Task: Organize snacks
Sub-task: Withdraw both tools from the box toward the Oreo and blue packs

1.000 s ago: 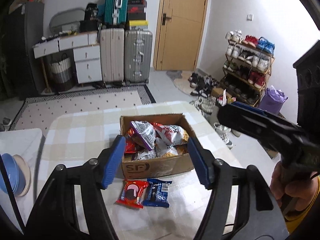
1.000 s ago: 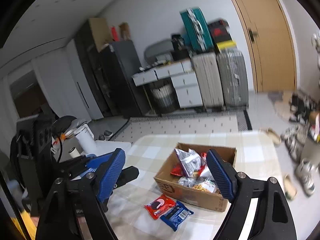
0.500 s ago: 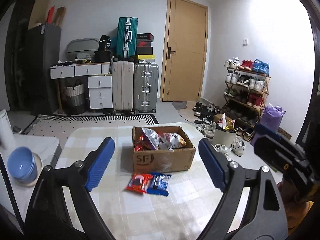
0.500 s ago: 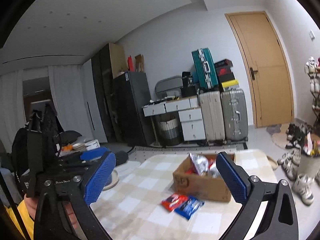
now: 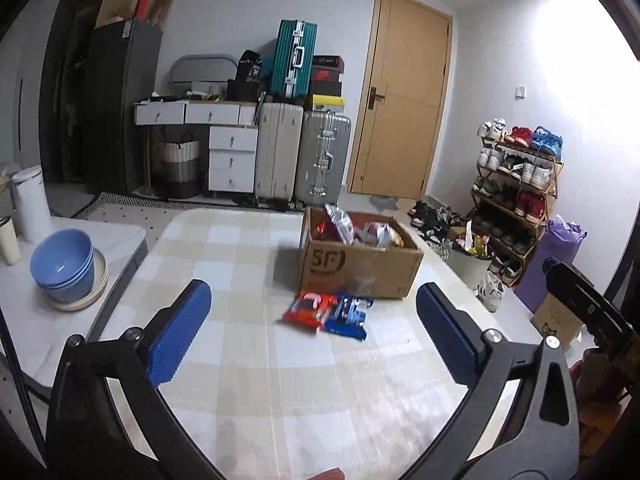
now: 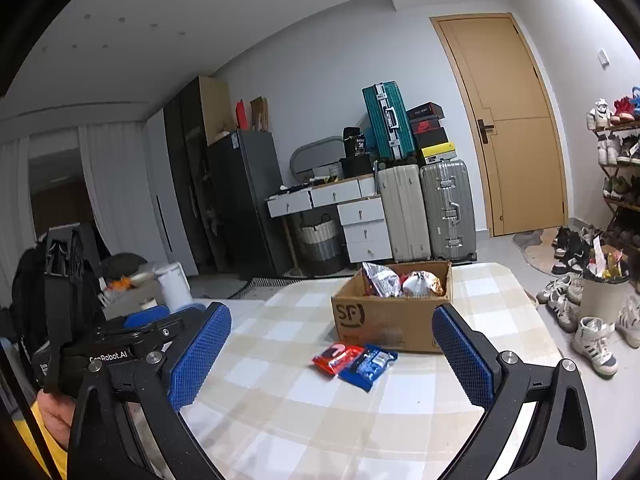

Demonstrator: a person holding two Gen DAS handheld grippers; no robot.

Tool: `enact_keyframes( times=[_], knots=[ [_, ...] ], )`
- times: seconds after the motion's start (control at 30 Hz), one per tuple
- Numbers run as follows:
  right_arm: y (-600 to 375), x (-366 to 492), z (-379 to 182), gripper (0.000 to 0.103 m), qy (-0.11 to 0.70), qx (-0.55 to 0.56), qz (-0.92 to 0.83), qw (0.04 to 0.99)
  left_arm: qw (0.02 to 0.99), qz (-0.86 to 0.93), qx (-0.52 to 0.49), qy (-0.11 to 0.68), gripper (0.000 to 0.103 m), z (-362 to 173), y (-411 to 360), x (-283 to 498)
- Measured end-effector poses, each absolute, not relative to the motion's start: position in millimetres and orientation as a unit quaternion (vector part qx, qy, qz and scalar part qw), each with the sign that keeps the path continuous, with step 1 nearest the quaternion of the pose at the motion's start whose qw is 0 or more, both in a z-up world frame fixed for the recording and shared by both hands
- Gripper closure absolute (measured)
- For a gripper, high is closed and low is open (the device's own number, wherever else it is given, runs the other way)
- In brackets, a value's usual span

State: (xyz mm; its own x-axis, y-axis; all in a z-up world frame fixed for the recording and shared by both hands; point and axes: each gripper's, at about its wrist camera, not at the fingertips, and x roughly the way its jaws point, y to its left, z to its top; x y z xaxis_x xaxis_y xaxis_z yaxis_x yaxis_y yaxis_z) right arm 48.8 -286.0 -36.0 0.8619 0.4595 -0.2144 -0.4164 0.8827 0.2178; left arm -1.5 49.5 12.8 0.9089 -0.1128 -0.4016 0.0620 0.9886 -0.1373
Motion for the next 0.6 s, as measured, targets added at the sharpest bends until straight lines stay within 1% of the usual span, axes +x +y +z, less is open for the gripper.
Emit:
enact_keyframes(
  times=[0.2,0.43,0.6],
  knots=[
    [-277.5,54.7,-53.2,0.001,0.157,0.076,0.229,0.958,0.971,-0.036,-0.054,0.229,0.0,-11.4,48.0,12.8],
    [-274.3,68.6,-72.4,0.001,0.183,0.082,0.235,0.951,0.961,-0.039,-0.061,0.266,0.0,-32.7,40.7,56.5],
    [-272.5,90.1,-99.4,0.001,0.222,0.096,0.233,0.942,0.952,-0.032,-0.056,0.298,0.0,-64.6,39.8,87.8]
  ],
)
